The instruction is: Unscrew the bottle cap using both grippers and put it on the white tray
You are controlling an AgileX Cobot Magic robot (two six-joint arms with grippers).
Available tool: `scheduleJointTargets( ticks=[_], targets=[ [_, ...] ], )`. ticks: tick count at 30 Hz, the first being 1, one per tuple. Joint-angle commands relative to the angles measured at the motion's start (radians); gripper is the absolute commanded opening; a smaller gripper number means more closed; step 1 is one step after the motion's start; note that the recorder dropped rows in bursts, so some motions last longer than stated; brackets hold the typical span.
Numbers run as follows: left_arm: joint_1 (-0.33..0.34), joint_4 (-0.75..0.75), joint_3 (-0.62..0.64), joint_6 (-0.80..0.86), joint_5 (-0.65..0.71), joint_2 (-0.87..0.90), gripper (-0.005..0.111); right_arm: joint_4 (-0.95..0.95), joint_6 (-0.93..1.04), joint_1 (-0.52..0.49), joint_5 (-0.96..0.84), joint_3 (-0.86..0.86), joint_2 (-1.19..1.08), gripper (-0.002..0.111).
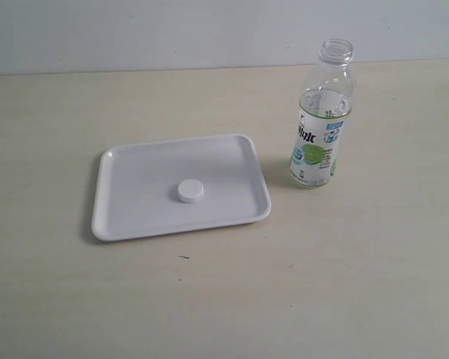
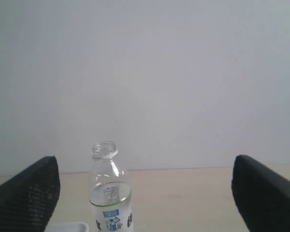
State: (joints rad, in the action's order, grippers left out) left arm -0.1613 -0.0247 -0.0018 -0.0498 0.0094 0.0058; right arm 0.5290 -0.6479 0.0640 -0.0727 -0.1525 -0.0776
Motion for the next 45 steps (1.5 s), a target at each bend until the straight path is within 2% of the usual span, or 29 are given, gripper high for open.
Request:
scheduleJointTargets(
  ticks=[1, 7, 18, 21, 26, 28, 45],
  targets=[
    [0.003, -0.005, 0.002, -0.007, 0.004, -0.006, 0.000, -0.030, -0.042, -0.072, -0.011, 0.087, 0.078, 0.091],
    [0.003, -0.005, 0.002, -0.007, 0.004, -0.006, 0.000, -0.033, -0.169, -0.093, 0.016, 0.153, 0.078, 0.091],
    [0.003, -0.005, 0.002, -0.007, 0.004, -0.006, 0.000, -0.059, -0.155, -0.093, 0.088, 0.153, 0.078, 0.091],
    [0.003, -0.005, 0.002, -0.007, 0.004, -0.006, 0.000, -0.133, -0.039, -0.093, 0.067, 0.153, 0.078, 0.091],
    [0.003, -0.005, 0.002, -0.007, 0.004, -0.006, 0.000, -0.415, 0.386, -0.093, 0.059, 0.153, 0.078, 0.091],
    [0.003, -0.005, 0.002, -0.007, 0.004, -0.006, 0.000, -0.483, 0.497, -0.093, 0.059, 0.153, 0.078, 0.091],
    [0.003, -0.005, 0.002, -0.007, 0.004, -0.006, 0.000, -0.489, 0.531, -0.093, 0.014, 0.153, 0.078, 0.091]
  ],
)
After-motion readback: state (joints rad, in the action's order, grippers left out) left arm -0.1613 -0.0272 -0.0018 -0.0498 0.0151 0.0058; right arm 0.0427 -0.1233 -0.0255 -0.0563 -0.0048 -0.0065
